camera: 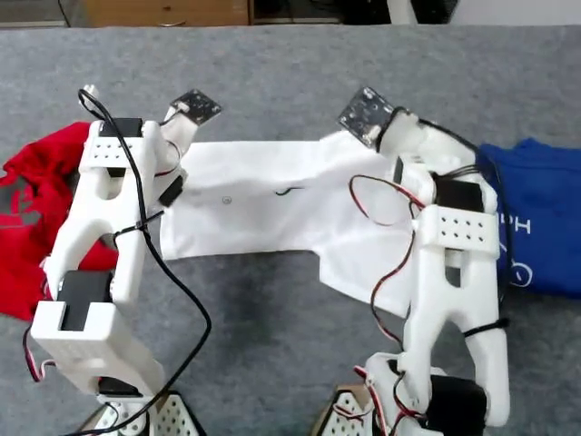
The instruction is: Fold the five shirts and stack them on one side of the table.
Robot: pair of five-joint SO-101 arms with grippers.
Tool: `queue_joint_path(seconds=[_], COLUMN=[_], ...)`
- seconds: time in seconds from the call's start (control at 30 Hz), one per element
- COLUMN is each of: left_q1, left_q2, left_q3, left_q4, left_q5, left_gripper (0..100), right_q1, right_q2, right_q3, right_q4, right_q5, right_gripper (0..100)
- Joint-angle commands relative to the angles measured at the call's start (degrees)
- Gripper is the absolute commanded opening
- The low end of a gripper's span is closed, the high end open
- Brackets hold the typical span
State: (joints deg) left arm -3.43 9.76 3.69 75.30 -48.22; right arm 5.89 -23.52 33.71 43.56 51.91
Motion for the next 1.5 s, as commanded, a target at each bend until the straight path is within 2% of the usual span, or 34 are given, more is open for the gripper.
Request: queue_joint_path(seconds=[0.0, 0.1, 0.27, 0.47, 0.7, 0.83, 1.17, 1.33, 1.47], left_q1=[-0.3, -0.3, -0.3, 3.1, 6.0, 6.1, 1.8, -0.7, -1.4], left_q2=[0.6, 2.6, 5.8, 7.4, 7.3, 7.4, 8.0, 9.1, 12.4], left_q3=[-0.4, 1.3, 2.2, 2.2, 1.8, 1.8, -3.3, -5.5, -4.9], left_q4=[2.7, 4.8, 7.4, 7.6, 7.6, 7.6, 7.1, 7.1, 7.6], left_q5=[-1.0, -3.7, -3.8, -3.6, 2.3, 2.2, 1.9, -4.8, -6.1], left_gripper=[2, 2, 2, 3, 14, 15, 15, 8, 6], right_q1=[2.8, 5.2, 7.5, 7.6, 7.6, 7.6, 7.3, 6.6, 6.2], right_q2=[-2.4, -2.2, -2.1, -2.1, -2.2, -2.2, -2.4, -2.4, -2.4], right_q3=[0.5, 0.5, 1.2, 4.3, 5.8, 5.8, 5.9, 6.8, 6.9], right_q4=[3.3, 5.2, 8.1, 4.4, 1.7, 1.8, 2.1, 3.8, 5.3], right_q5=[0.6, 0.6, 0.8, 3.8, 3.8, 3.8, 3.8, 3.9, 3.9], right_gripper=[0.2, 0.2, 0.2, 0.2, 0.2, 0.2, 0.2, 0.2, 0.2])
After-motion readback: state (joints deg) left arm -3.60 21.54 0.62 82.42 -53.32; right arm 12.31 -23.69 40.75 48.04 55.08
